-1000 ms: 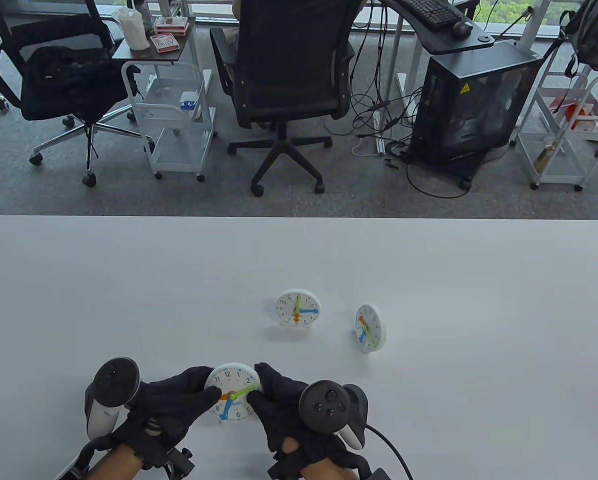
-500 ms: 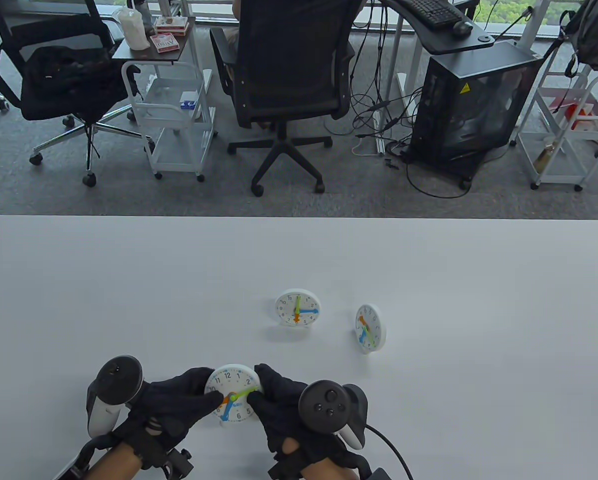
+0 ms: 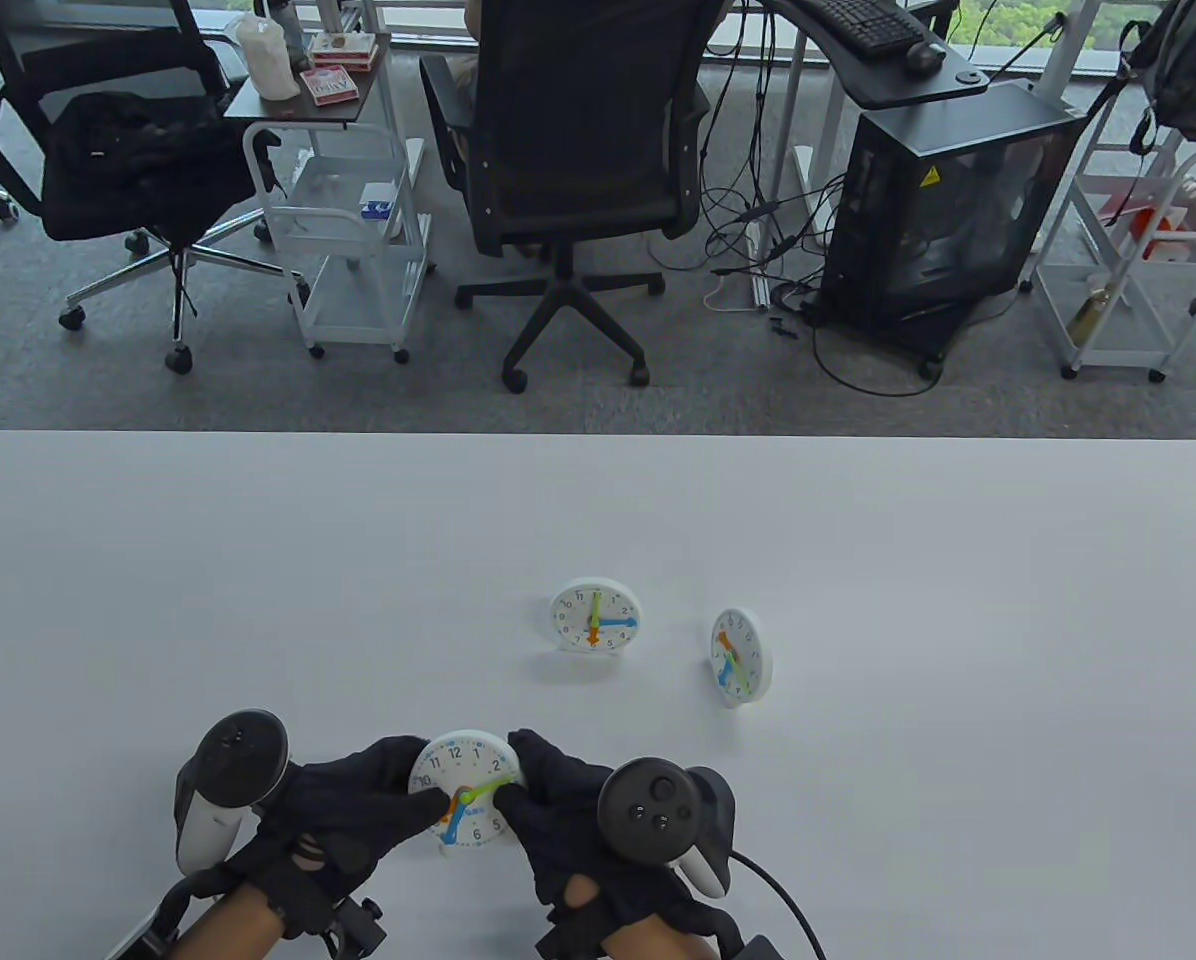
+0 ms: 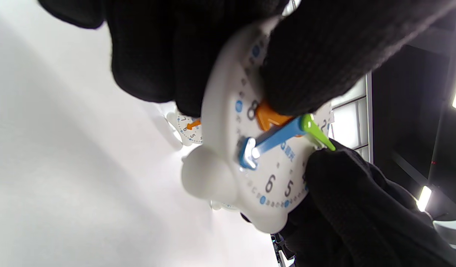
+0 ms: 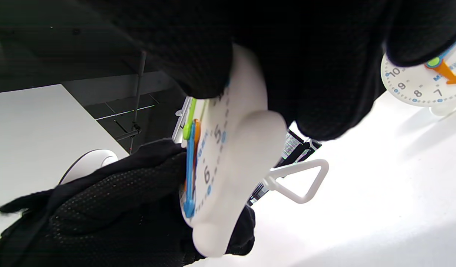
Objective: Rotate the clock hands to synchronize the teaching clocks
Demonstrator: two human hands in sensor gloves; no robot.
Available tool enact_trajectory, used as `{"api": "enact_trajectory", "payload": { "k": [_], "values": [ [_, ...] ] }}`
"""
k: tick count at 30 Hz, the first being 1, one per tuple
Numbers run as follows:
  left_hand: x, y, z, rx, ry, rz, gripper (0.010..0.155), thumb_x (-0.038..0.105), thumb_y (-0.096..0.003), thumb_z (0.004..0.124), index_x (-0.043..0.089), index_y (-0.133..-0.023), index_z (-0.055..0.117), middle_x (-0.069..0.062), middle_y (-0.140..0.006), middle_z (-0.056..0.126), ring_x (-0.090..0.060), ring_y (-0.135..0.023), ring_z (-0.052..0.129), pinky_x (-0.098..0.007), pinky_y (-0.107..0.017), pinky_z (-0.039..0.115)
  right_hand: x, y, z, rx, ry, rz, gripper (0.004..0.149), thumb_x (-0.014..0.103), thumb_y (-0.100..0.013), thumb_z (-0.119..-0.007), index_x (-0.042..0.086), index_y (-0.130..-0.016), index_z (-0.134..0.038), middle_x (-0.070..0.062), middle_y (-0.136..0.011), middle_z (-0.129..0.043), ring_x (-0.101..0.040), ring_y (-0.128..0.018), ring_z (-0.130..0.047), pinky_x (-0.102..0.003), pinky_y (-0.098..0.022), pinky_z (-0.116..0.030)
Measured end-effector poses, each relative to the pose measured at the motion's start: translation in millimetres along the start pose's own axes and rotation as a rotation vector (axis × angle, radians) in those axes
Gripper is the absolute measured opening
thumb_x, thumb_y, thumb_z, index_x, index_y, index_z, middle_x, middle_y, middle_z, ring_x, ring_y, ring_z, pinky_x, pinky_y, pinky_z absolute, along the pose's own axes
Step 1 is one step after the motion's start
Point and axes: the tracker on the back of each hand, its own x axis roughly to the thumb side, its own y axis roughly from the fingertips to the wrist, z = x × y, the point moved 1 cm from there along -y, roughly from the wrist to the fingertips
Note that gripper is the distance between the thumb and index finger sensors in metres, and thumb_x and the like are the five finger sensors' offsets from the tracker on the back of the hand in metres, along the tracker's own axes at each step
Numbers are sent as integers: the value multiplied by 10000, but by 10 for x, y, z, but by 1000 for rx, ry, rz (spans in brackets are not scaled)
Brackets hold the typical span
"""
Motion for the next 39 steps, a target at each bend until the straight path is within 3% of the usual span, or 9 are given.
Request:
{"api": "enact_trajectory", "payload": {
  "k": [39],
  "values": [
    [24,9,29,24,-67,27,642,502,-383,1065,179,-870,798,-25,-658,1029,-377,-607,1003,-694,-584,646,-4,5,-7,5,-38,-5,594,307,-480,-830,-125,-879,-749,-166,-635,-961,-364,-471,-1023,-651,-452,-733]
  ]
}}
